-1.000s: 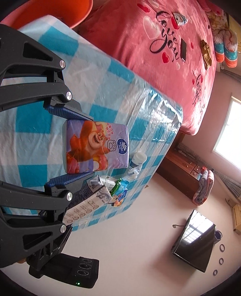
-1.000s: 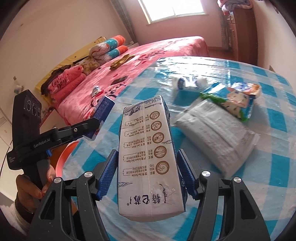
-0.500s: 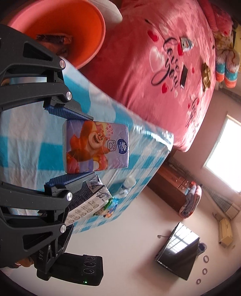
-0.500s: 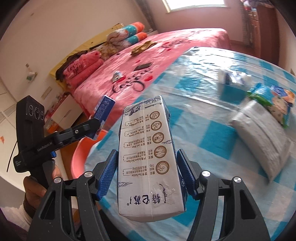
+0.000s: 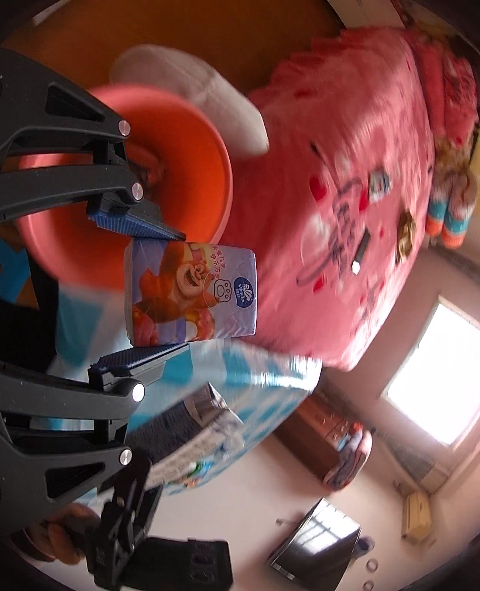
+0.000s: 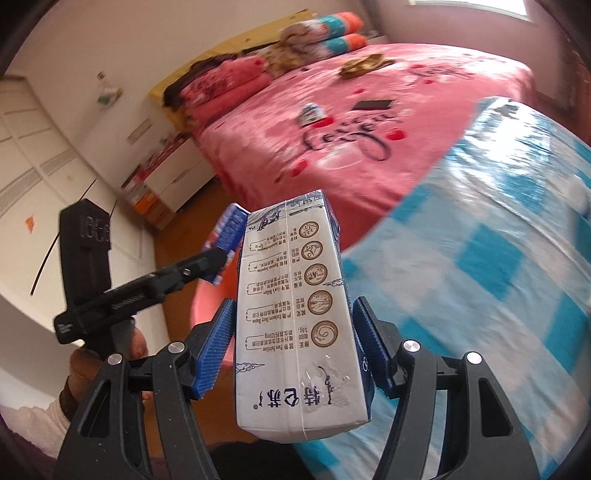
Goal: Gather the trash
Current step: 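Carry both items over the orange bucket and open both tools to drop them, then move both open tools back toward the remaining items on the table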
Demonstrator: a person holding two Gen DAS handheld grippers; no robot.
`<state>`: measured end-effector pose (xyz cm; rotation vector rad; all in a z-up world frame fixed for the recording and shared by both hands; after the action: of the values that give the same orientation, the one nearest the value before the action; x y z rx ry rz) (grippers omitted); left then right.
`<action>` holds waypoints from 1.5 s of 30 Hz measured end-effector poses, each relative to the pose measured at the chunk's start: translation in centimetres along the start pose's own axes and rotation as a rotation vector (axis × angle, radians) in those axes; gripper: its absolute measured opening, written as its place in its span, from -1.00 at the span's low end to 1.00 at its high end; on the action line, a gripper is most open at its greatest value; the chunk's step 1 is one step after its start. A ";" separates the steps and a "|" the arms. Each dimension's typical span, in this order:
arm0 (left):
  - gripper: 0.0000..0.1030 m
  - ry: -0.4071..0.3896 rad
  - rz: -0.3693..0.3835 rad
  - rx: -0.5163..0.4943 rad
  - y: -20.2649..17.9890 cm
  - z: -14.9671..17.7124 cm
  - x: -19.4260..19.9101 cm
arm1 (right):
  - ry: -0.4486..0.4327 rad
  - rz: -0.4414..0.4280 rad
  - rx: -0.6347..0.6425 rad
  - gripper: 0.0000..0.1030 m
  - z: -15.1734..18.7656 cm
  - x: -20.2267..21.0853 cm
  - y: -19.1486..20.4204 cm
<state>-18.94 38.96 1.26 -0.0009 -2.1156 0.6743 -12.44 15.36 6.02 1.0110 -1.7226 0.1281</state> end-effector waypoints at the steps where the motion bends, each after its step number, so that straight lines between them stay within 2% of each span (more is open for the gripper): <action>1: 0.04 0.003 -0.010 0.016 0.9 0.2 0.0 | 0.011 -0.007 0.017 0.27 -0.4 -0.7 0.8; 13: 0.04 0.038 -0.097 0.120 6.9 1.4 -1.3 | 0.103 -0.038 0.091 0.29 -3.1 -6.6 5.3; 15: 0.06 0.047 -0.110 0.133 7.4 1.7 -1.5 | 0.111 -0.041 0.080 0.40 -3.3 -7.3 5.4; 16: 0.18 0.052 -0.122 0.143 7.8 1.7 -1.6 | 0.106 -0.036 0.075 0.49 -3.4 -7.4 5.3; 18: 0.39 0.050 -0.148 0.153 8.1 1.8 -1.6 | 0.090 -0.033 0.066 0.55 -3.3 -7.2 5.3; 23: 0.58 0.033 -0.198 0.147 8.2 1.7 -1.3 | 0.023 0.004 0.039 0.65 -2.7 -4.9 4.1; 25: 0.60 0.028 -0.197 0.142 7.9 1.6 -1.2 | -0.011 0.026 0.034 0.74 -2.3 -3.8 3.5; 33: 0.62 0.020 -0.158 0.076 4.7 0.5 -1.4 | -0.083 0.113 0.030 0.74 -0.3 -0.7 2.2; 45: 0.69 -0.034 -0.066 -0.022 -1.2 -1.0 -0.1 | -0.195 0.151 -0.023 0.76 1.8 4.3 0.0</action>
<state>-17.82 38.40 2.18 0.0685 -2.1463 0.6158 -14.00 11.97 8.79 0.9001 -1.9738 0.1093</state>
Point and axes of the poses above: each gripper's, at about its wrist camera, not at the fingertips, and x roughly against the way its jaws point, y to its left, z to its underside, the point moved 1 cm from there along -x, roughly the way its jaws point, and after that the axes turned 9 degrees about y, right-handed, at the moved point
